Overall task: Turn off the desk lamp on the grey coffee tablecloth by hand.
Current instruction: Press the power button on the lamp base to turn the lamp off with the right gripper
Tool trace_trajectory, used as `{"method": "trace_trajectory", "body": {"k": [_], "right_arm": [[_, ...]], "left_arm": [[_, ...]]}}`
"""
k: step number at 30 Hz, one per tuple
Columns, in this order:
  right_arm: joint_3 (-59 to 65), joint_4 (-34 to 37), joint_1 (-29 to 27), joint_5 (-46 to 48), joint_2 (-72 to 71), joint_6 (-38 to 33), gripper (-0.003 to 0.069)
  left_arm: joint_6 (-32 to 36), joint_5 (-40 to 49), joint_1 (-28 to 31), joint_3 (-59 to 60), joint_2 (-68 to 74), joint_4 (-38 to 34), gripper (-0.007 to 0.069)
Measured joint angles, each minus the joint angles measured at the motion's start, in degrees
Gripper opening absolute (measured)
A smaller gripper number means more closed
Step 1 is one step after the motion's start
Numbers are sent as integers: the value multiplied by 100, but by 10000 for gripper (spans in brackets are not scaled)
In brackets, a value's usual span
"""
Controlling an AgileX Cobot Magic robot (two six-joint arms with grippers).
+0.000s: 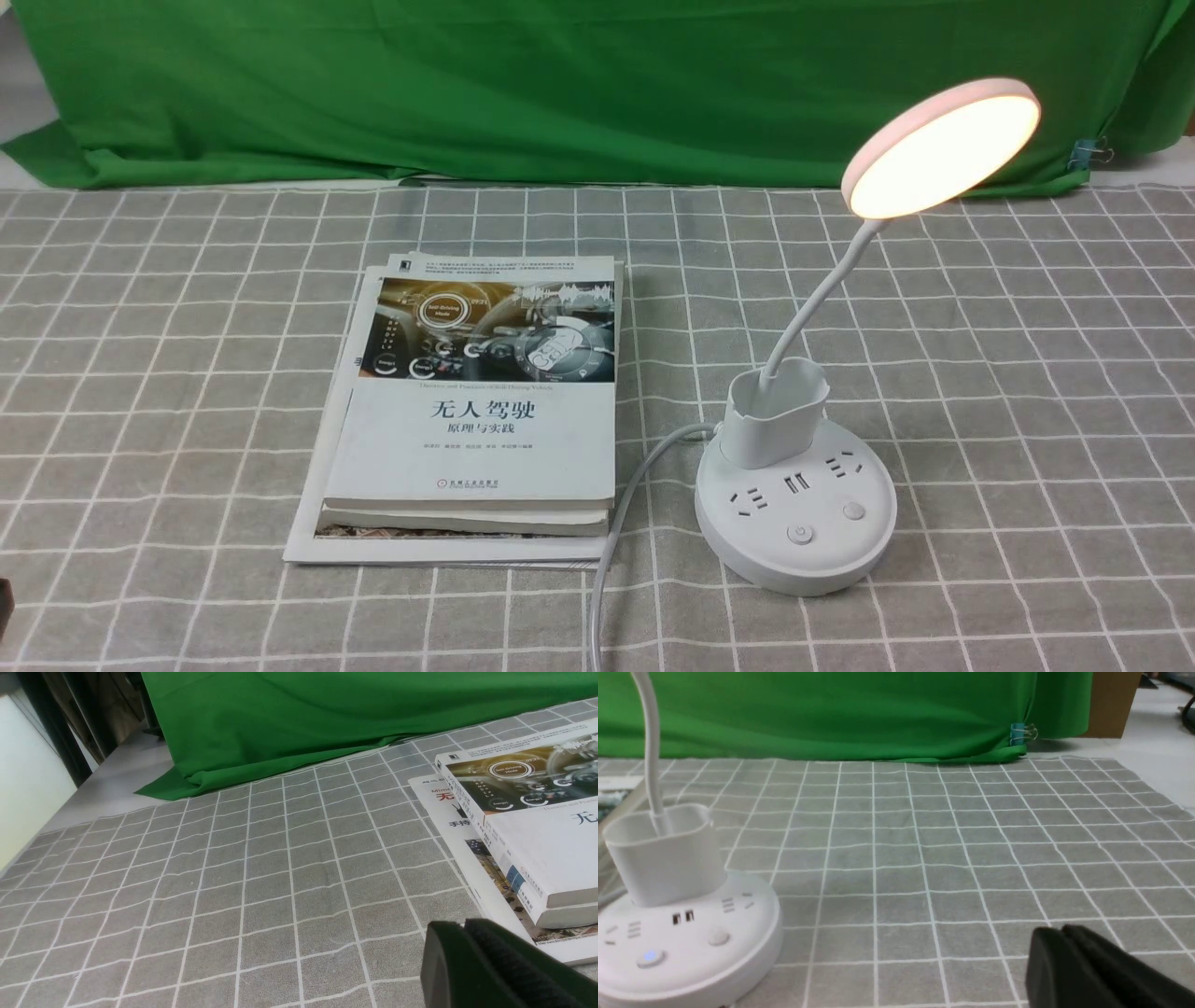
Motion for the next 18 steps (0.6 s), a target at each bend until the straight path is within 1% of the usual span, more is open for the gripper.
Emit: {"method": "trace_trajectory", "body": {"k": [3, 7, 8, 10, 11, 15, 16, 18], "right_arm": [[0, 0, 0, -108, 0, 69, 43], [0, 0, 0, -685, 0, 169, 43], [0, 0, 0, -1141, 0, 277, 43], [0, 0, 0, -1629, 0, 359, 43], [0, 0, 0, -1672, 0, 371, 43], [0, 0, 0, -2386, 0, 669, 43], [0, 0, 0, -2681, 0, 642, 43], [0, 0, 0, -2814, 0, 608, 43]], "left_arm": [[0, 0, 0, 0, 0, 0, 19], [0, 0, 0, 0, 0, 0, 19], [0, 0, 0, 0, 0, 0, 19], [0, 0, 0, 0, 0, 0, 19], [0, 0, 0, 0, 0, 0, 19], [0, 0, 0, 0, 0, 0, 19], [0, 0, 0, 0, 0, 0, 19], [0, 0, 0, 0, 0, 0, 19]]}}
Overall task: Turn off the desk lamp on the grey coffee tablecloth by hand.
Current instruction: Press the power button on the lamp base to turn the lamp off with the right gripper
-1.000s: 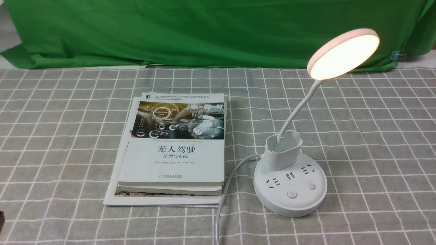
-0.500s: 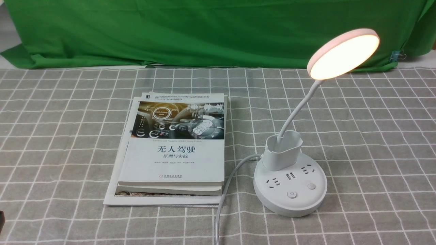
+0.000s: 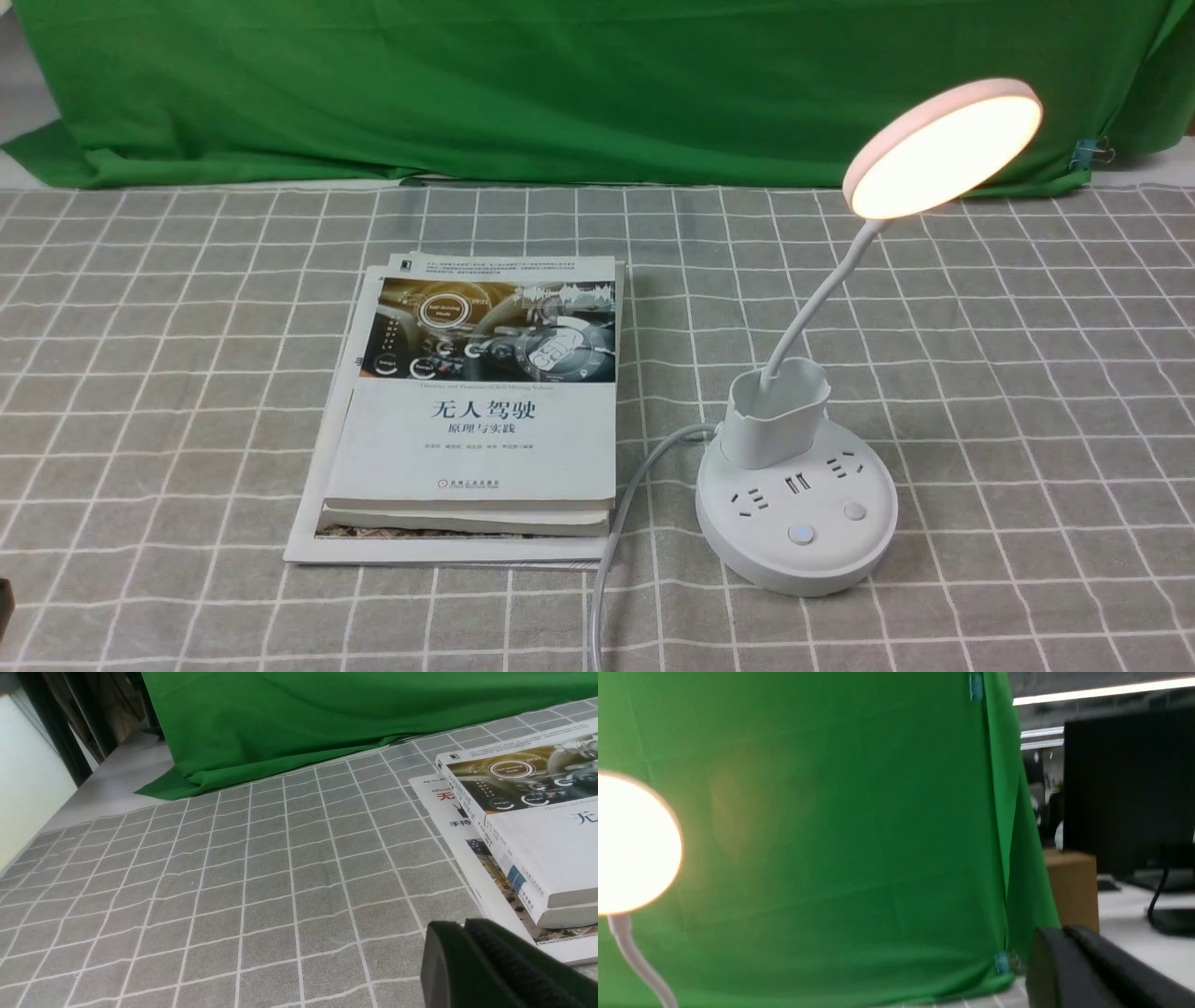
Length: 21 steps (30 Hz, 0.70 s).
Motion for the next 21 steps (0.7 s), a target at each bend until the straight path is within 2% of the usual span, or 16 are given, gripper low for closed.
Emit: {"method": "trace_trajectory", "body": {"k": [4, 10, 14, 16, 21], "right_arm": [[-67, 0, 0, -63, 124, 53, 43], [-817, 0, 37, 29, 803, 428, 43], [-1241, 0, 129, 612, 1365, 467, 43], [-1544, 0, 164, 1272, 2090, 472, 43], [-1689, 0, 182, 1632, 3296, 493, 43]], "left_arm": [[0, 0, 0, 0, 0, 0, 19], [0, 0, 0, 0, 0, 0, 19], [0, 0, 0, 0, 0, 0, 19], [0, 0, 0, 0, 0, 0, 19], [0, 0, 0, 0, 0, 0, 19]]}}
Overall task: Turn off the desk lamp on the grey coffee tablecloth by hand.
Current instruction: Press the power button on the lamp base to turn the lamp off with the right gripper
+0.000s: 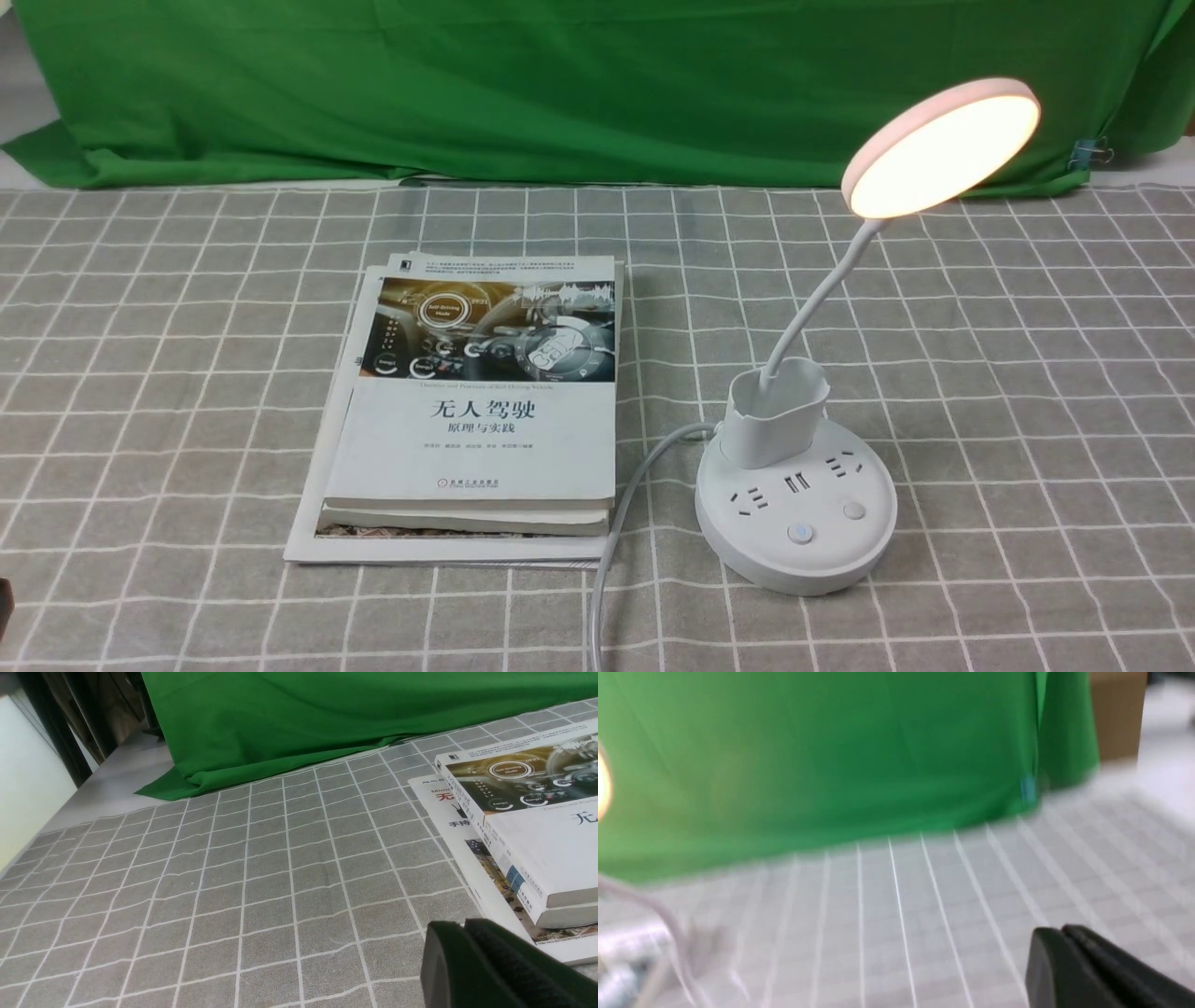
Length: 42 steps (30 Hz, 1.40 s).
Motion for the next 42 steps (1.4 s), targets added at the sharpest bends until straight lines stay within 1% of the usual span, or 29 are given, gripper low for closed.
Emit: {"method": "trace_trajectory", "body": {"k": [3, 5, 7, 9, 12, 15, 16, 18, 19, 27, 28, 36, 39, 42], "right_arm": [[-13, 0, 0, -27, 559, 26, 43], [-30, 0, 37, -157, 908, 234, 43], [-26, 0, 144, -176, 1071, 465, 43], [-26, 0, 392, -59, 1224, 587, 51], [-31, 0, 735, 148, 1432, 469, 72], [-177, 0, 1127, 652, 1767, 146, 76], [-228, 0, 1186, 804, 1864, 66, 76], [-425, 0, 1309, 1118, 2091, -43, 109], [-502, 0, 1334, 1224, 2193, -77, 113], [-1059, 0, 1369, 1789, 2811, -126, 57], [-1211, 0, 1369, 1975, 2964, -194, 44], [-1763, 0, 1395, 2287, 3714, -391, 34], [-2061, 0, 1602, 2366, 4075, -481, 34], [-2372, 0, 1993, 2418, 4543, -524, 34]], "left_arm": [[0, 0, 0, 0, 0, 0, 19], [0, 0, 0, 0, 0, 0, 19], [0, 0, 0, 0, 0, 0, 19], [0, 0, 0, 0, 0, 0, 19], [0, 0, 0, 0, 0, 0, 19], [0, 0, 0, 0, 0, 0, 19], [0, 0, 0, 0, 0, 0, 19], [0, 0, 0, 0, 0, 0, 19], [0, 0, 0, 0, 0, 0, 19], [0, 0, 0, 0, 0, 0, 19], [0, 0, 0, 0, 0, 0, 19], [0, 0, 0, 0, 0, -15, 19], [0, 0, 0, 0, 0, -15, 19], [0, 0, 0, 0, 0, -15, 19]]}}
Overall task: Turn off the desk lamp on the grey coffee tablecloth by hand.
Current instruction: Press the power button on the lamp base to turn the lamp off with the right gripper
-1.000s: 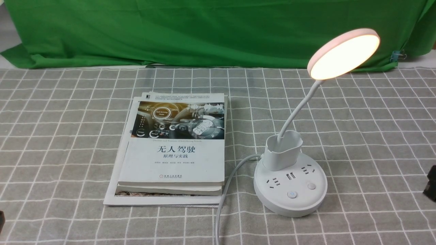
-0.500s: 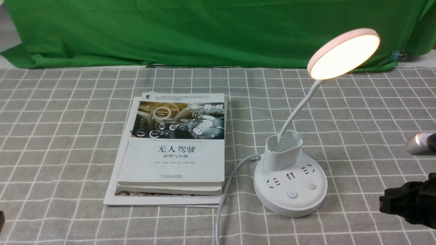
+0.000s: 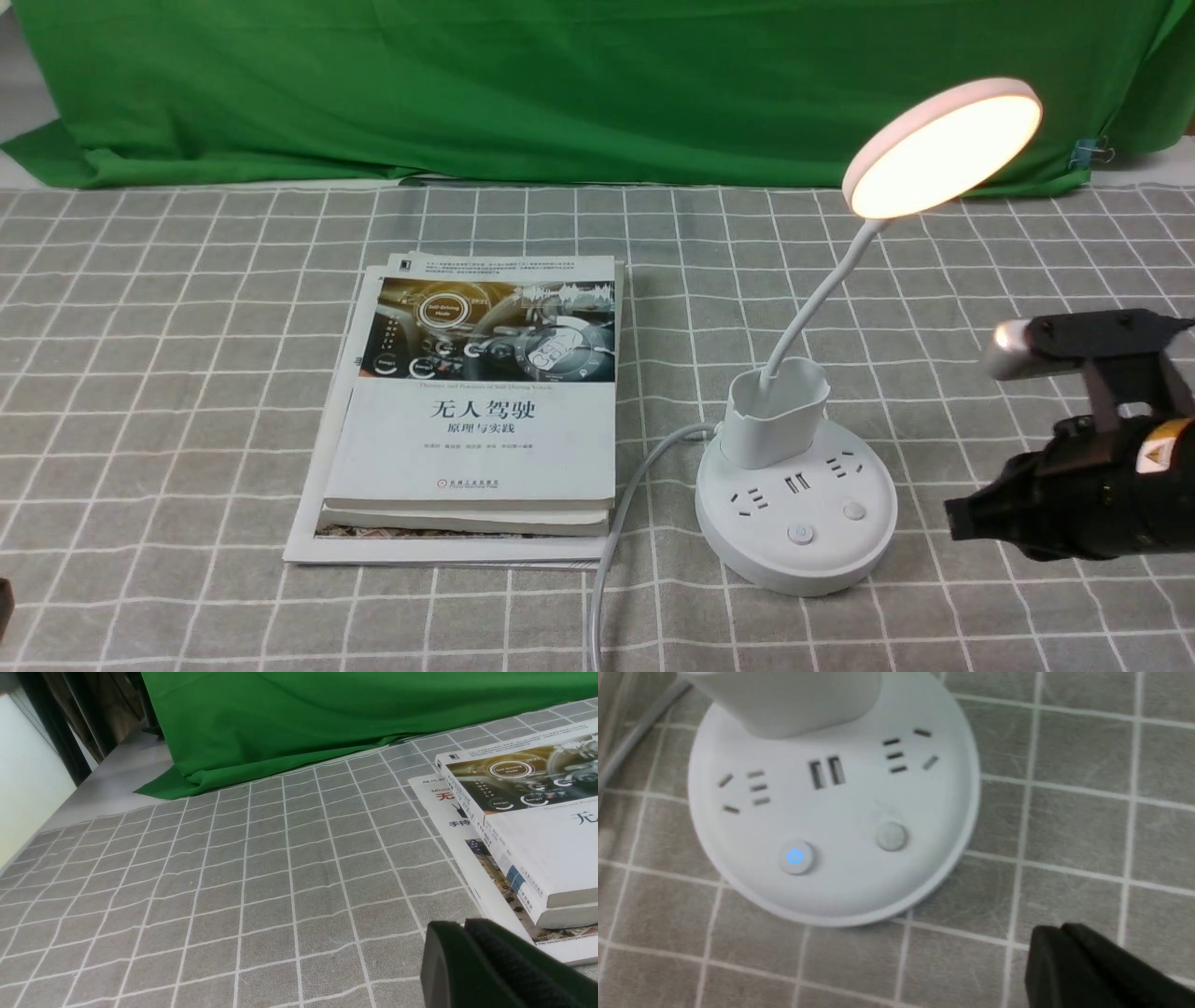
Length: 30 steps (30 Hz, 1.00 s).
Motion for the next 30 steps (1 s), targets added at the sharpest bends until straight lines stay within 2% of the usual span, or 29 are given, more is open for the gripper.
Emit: {"method": "trace_trajectory", "body": {"k": [6, 22, 30], "right_arm": [[-568, 0, 344, 151, 678, -11, 34], [-1049, 0, 350, 444, 1314, -164, 38], [-1942, 0, 350, 1082, 1845, -308, 38]], "left_arm": [[0, 0, 0, 0, 0, 0, 19], [0, 0, 0, 0, 0, 0, 19], [0, -5, 0, 0, 0, 0, 19]]}}
